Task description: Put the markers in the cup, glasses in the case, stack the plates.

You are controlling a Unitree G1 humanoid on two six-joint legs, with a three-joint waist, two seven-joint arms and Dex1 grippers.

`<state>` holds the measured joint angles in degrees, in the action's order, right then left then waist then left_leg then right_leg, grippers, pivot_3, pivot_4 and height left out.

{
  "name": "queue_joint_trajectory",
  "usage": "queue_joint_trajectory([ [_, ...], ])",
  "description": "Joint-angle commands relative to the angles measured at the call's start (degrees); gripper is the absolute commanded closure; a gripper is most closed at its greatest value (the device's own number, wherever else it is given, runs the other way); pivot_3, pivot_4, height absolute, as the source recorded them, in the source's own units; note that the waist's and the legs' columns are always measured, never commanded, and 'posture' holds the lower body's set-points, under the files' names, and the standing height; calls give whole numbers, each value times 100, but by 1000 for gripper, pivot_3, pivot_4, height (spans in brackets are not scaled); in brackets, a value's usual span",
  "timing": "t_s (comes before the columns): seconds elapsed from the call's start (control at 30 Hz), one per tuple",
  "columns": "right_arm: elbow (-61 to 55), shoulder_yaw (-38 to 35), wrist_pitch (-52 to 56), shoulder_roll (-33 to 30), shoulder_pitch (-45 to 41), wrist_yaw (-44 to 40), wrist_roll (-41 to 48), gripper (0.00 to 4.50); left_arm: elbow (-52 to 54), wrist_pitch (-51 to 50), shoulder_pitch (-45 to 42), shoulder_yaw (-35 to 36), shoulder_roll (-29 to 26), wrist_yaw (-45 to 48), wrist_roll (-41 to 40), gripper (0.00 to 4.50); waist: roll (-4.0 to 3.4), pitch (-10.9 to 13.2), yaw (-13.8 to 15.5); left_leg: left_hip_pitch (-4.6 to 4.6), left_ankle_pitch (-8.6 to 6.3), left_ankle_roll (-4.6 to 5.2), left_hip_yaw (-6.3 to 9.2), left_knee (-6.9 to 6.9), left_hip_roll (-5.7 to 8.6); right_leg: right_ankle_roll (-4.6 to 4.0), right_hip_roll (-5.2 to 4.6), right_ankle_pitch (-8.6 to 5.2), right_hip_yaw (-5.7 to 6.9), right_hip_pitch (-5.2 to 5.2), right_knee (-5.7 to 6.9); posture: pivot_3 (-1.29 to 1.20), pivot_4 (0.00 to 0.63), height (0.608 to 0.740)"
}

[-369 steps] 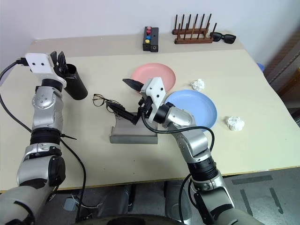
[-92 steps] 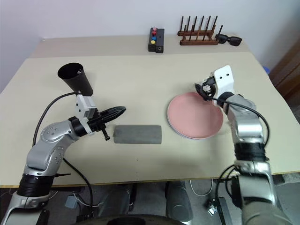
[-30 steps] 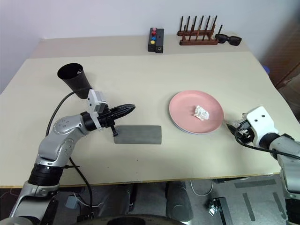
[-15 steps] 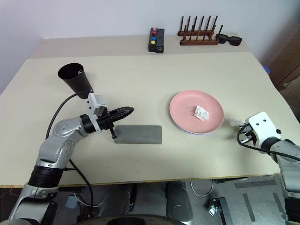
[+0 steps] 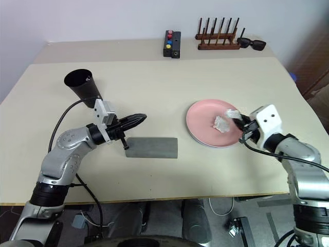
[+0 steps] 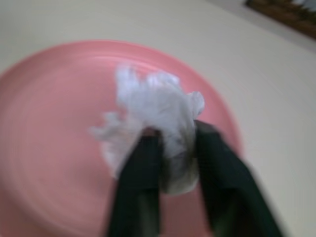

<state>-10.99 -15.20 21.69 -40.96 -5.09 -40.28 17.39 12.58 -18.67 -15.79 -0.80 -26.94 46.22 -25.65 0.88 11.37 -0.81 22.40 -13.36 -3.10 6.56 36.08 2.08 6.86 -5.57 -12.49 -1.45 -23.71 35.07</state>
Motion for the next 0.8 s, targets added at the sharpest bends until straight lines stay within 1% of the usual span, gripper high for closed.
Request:
queue_joint_trajectory([
  [0.03, 41, -8, -97, -9, -238, -70, 93, 1495, 329, -19, 207, 238, -101, -92, -72, 4500, 0, 0, 0, 0, 0, 0, 1, 0, 0, 0, 0, 0, 1, 0, 0, 0, 150, 739],
  [0.07, 76, 9, -139, 13, -311, -90, 112, 985, 345, 12, 294, 294, -125, -114, -61, 4500, 0, 0, 1, 0, 0, 0, 1, -1, -1, 0, 1, 0, 1, -1, 0, 0, 150, 739],
  [0.17, 154, -6, -182, 90, -485, -176, 271, 985, 363, 95, 463, 408, -164, -178, 8, 4500, 0, 0, 9, 0, 0, 0, 1, -1, -1, -1, 1, -1, 2, -1, 0, 0, 150, 739],
  [0.27, 196, -120, -149, 230, -657, -280, 607, 985, 299, 217, 735, 724, -249, -283, 15, 4500, 0, 0, -2, 1, 0, 0, 1, 0, -1, -1, 0, -1, 2, 0, -1, 0, 150, 739],
  [0.37, 302, -180, -146, 296, -832, -308, 798, 985, 54, 445, 1122, 1251, -384, -408, 63, 4500, -1, 0, -12, 0, 0, 0, 1, -5, -3, -7, 1, 3, 1, -4, -1, 0, 150, 739],
  [0.57, 722, -91, -271, 265, -1132, -535, 850, 985, -98, 880, 1798, 2120, -459, -804, 196, 4500, 0, 0, 13, 3, -1, -1, 0, -3, -3, -9, -1, 4, 2, -4, -6, 0, 150, 739],
  [0.8, 1596, 55, -643, 191, -1540, -982, 700, 985, 27, 999, 2169, 2531, -386, -1048, 94, 4500, 0, 1, 4, 3, -1, -1, -1, -5, -3, -5, -2, 1, 3, -5, -6, 0, 150, 739],
])
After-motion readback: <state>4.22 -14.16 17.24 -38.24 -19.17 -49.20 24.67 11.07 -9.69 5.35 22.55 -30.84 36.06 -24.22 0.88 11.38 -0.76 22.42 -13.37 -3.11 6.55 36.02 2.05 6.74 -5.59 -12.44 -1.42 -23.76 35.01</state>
